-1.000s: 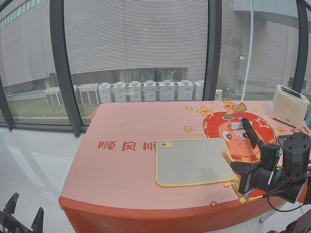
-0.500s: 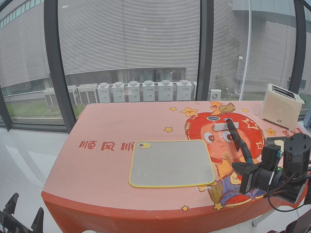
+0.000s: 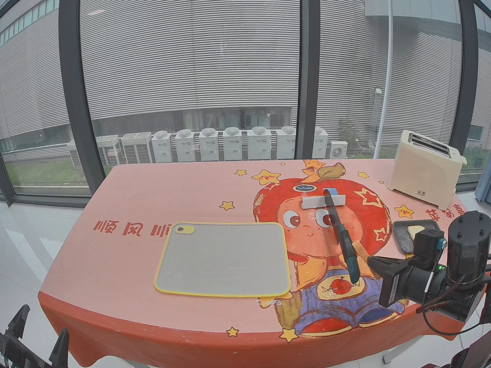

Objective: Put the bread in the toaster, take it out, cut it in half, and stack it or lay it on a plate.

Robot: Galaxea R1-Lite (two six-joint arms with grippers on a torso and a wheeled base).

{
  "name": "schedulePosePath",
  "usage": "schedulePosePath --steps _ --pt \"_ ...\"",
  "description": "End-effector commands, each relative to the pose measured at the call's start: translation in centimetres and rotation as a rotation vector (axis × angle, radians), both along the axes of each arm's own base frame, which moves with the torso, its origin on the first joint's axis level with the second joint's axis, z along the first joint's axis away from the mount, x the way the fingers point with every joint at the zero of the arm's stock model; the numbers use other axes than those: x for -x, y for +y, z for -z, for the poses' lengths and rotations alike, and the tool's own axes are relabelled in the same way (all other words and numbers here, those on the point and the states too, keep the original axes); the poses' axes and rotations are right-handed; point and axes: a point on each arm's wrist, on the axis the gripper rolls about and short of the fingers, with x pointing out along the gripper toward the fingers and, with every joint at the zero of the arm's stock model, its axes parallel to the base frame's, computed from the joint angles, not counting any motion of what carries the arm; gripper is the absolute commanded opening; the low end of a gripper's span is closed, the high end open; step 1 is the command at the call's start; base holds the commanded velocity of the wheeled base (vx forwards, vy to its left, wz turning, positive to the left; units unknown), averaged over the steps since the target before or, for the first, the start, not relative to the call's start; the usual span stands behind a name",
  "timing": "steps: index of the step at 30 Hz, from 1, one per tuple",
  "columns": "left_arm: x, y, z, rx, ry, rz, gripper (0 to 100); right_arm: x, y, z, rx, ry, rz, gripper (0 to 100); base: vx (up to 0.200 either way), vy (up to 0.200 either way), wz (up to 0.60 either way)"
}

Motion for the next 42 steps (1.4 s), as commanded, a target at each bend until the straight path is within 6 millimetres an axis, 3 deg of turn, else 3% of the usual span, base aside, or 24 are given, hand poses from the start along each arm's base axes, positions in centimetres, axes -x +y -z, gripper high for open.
schedulePosePath --steps 1,8,24,42 --pt "-0.1 0.0 0.5 0.0 0.019 0.0 100 -0.1 0.0 0.1 0.004 0.003 0.001 0 0.0 -0.2 0.0" --pt "-0.1 0.0 0.5 0.0 0.019 0.0 100 0.0 0.0 0.1 0.007 0.004 0.003 0 0.0 -0.2 0.0" --pt "-0.1 0.0 0.5 0.0 0.019 0.0 100 -0.3 -0.1 0.7 0.044 0.001 0.058 0 0.0 0.0 0.0" --pt "-0.1 0.0 0.5 0.0 0.019 -0.001 100 -2.6 -1.2 1.6 0.095 0.032 0.169 0 0.0 0.0 0.0"
